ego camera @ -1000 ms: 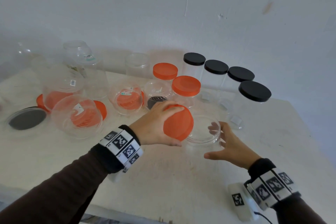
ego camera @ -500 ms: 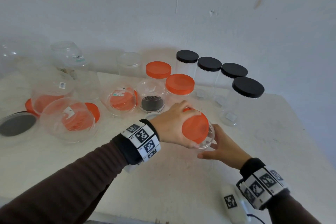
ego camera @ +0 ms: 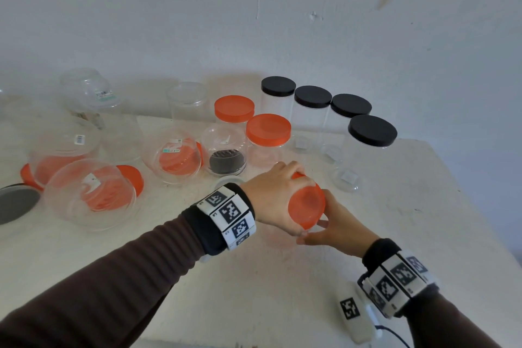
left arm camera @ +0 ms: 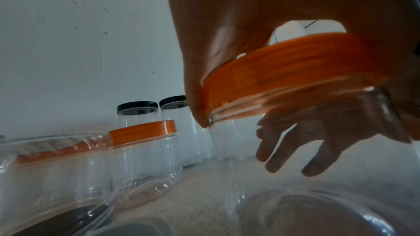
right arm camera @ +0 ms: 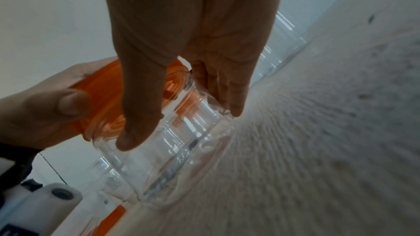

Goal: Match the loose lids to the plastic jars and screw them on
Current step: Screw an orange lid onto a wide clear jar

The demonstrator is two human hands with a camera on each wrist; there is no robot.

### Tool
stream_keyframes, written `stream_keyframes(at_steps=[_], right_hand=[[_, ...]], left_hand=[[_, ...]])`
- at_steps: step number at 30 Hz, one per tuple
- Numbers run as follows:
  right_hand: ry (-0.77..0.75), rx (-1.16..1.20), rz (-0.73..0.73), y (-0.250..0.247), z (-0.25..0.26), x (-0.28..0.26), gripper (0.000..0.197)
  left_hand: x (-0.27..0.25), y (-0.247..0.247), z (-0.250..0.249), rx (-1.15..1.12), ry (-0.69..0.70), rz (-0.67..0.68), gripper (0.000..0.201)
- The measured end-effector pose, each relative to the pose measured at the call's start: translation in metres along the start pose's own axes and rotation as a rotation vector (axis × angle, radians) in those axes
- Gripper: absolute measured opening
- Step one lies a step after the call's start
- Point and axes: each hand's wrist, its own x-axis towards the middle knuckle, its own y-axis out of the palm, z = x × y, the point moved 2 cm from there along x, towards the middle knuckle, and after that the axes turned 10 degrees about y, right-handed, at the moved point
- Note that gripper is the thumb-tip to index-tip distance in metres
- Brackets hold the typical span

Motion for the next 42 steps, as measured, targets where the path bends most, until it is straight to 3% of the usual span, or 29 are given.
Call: stream_keyframes(at_steps=[5, 9, 15, 18, 22, 31, 42], right_hand=[[0.005, -0.091, 0.071, -0.006, 0.004, 0.0, 0.096], [0.008, -0.182, 0.068, -0.021, 0.019, -0.004, 0.116], [-0.124, -0.66, 0.107, -0.016, 0.073, -0.01, 0.105], [-0.13, -0.933, 0.124, -0.006, 0.088, -0.007, 0.101], [-0.096, -1.098, 0.13, 0.0, 0.098, -0.003, 0.101], [-0.098, -1.085, 0.239, -0.008, 0.105, 0.005, 0.104], [-0.14, -1.058, 0.135, -0.004, 0.104, 0.002, 0.097]], left_hand=[[-0.012, 0.006, 0.006, -0.179, -0.029, -0.091, 0.111], [-0.032, 0.015, 0.021, -0.468, -0.157, -0.227, 0.123], [-0.041, 0.032, 0.037, -0.687, -0.246, -0.18, 0.109], [-0.039, 0.032, 0.044, -0.706, -0.252, -0.158, 0.101], [-0.038, 0.034, 0.048, -0.721, -0.262, -0.156, 0.101], [-0.037, 0.033, 0.049, -0.705, -0.261, -0.191, 0.096], [-0.035, 0.033, 0.05, -0.633, -0.26, -0.204, 0.1]])
